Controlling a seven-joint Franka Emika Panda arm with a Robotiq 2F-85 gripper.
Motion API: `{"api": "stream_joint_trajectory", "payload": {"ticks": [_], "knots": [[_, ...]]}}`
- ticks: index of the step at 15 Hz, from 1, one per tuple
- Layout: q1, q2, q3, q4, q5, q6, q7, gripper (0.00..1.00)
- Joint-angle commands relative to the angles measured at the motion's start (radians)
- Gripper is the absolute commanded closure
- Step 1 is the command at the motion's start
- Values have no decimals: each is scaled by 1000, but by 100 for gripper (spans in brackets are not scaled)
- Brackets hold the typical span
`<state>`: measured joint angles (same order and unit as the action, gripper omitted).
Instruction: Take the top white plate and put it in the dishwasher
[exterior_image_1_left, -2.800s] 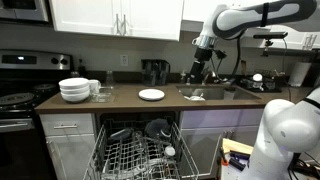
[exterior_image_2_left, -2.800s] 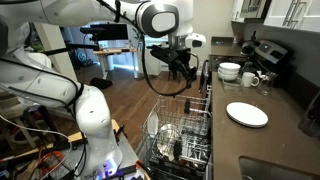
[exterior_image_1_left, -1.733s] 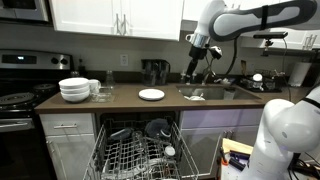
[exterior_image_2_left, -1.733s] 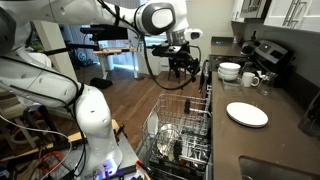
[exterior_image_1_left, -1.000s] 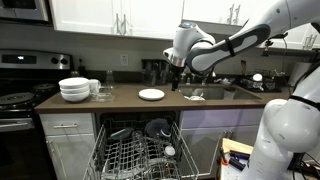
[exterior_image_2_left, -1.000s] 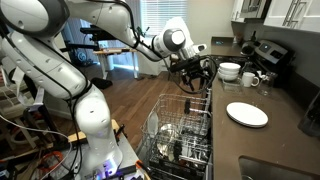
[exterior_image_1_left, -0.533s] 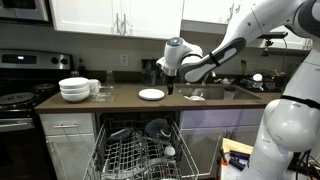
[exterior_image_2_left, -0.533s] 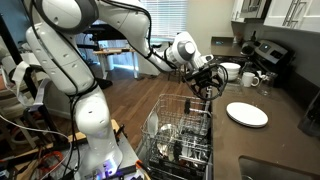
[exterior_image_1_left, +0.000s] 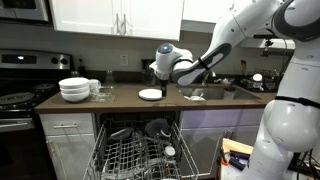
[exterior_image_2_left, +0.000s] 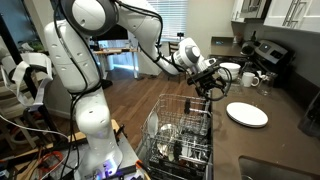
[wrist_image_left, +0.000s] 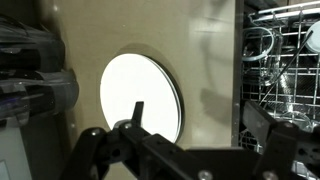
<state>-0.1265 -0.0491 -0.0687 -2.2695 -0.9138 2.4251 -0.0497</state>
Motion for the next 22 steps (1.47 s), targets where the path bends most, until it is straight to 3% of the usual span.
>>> {"api": "stream_joint_trajectory", "payload": {"ticks": [1, 7, 13, 19, 22], "knots": [[8, 9, -10, 11, -43, 17, 27, 0], [7, 43, -12, 43, -195, 78, 103, 0], [4, 129, -24, 83, -250, 129, 166, 0], [12, 229, -39, 151, -429, 118, 309, 0], [12, 266, -36, 178, -462, 115, 343, 0]]}}
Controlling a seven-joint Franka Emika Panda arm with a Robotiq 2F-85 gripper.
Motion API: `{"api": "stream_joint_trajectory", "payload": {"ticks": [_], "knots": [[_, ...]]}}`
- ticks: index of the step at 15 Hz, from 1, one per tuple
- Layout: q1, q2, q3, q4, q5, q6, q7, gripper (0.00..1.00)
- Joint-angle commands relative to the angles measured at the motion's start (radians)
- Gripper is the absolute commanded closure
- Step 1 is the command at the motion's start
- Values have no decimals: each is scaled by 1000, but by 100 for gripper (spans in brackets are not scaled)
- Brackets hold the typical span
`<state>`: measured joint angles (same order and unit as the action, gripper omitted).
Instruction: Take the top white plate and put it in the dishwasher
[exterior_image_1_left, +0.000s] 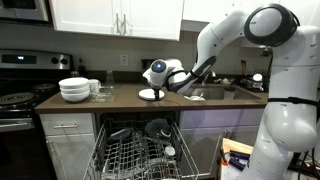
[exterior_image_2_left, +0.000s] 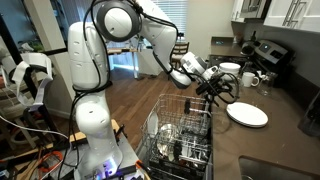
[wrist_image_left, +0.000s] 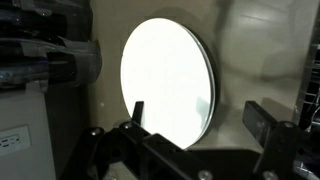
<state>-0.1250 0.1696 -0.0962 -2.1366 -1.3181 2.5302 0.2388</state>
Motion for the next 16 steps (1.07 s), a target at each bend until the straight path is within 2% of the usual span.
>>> {"api": "stream_joint_trajectory", "payload": {"ticks": [1, 5, 11, 16], "knots": [[9, 54, -4, 48, -32, 10, 37, 0], [9, 45, -2, 31, -8, 0, 11, 0], [30, 5, -11, 3, -197, -37, 147, 0], [33, -4, 7, -19, -238, -31, 182, 0]]}}
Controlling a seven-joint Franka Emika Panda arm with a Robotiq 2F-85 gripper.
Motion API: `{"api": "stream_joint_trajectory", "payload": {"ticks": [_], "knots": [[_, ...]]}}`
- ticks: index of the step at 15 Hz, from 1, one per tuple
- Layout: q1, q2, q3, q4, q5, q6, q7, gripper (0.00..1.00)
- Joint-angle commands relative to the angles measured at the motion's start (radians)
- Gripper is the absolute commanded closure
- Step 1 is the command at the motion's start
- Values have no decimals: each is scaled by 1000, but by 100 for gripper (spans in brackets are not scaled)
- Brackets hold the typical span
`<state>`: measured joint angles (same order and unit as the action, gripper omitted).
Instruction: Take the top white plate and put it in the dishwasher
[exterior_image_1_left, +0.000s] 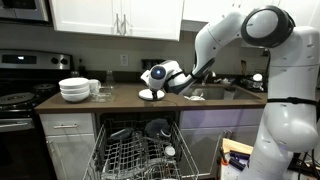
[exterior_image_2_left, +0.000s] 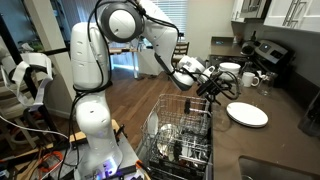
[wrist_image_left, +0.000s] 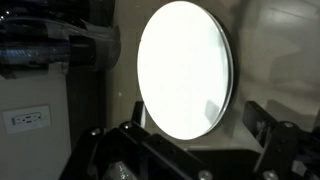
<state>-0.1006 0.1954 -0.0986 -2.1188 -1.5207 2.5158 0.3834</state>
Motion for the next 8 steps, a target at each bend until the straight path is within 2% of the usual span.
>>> {"api": "stream_joint_trajectory", "payload": {"ticks": [1, 4, 8], "knots": [[11, -27, 13, -39, -31, -19, 36, 0], [21, -13, 20, -41, -46, -36, 65, 0], [44, 12, 25, -33, -134, -135, 170, 0]]}}
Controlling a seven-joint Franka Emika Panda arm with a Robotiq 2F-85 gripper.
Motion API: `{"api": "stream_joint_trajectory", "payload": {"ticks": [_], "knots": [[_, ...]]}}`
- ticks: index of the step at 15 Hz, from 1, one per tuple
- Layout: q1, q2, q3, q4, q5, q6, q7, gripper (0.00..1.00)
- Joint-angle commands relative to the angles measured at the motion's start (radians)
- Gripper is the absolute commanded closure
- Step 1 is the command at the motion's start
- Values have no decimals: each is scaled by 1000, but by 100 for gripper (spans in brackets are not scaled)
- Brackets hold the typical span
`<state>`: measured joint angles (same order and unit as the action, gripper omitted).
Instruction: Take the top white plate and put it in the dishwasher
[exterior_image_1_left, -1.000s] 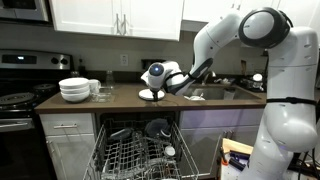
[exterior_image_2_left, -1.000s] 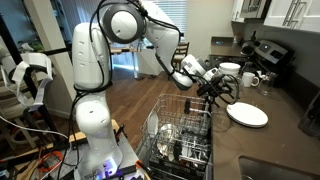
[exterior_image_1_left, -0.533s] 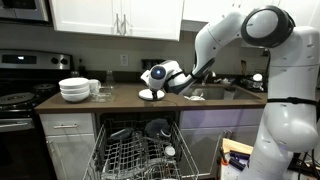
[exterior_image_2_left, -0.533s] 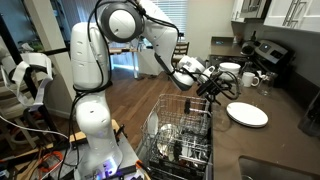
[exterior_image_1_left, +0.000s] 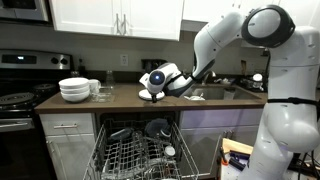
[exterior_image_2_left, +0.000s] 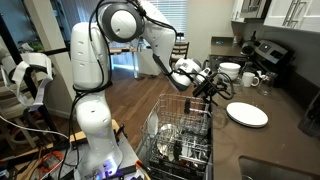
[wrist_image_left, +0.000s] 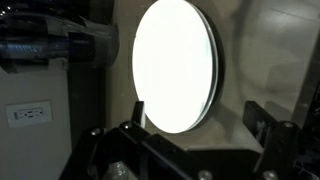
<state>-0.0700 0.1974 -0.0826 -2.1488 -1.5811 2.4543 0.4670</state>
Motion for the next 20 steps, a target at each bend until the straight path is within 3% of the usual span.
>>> {"api": "stream_joint_trajectory", "payload": {"ticks": [1, 6, 20], "knots": [[15, 16, 13, -3, -84, -96, 100, 0], [3, 50, 20, 10, -65, -143, 93, 0], [-62, 62, -7, 63, -31, -57, 60, 0]]}}
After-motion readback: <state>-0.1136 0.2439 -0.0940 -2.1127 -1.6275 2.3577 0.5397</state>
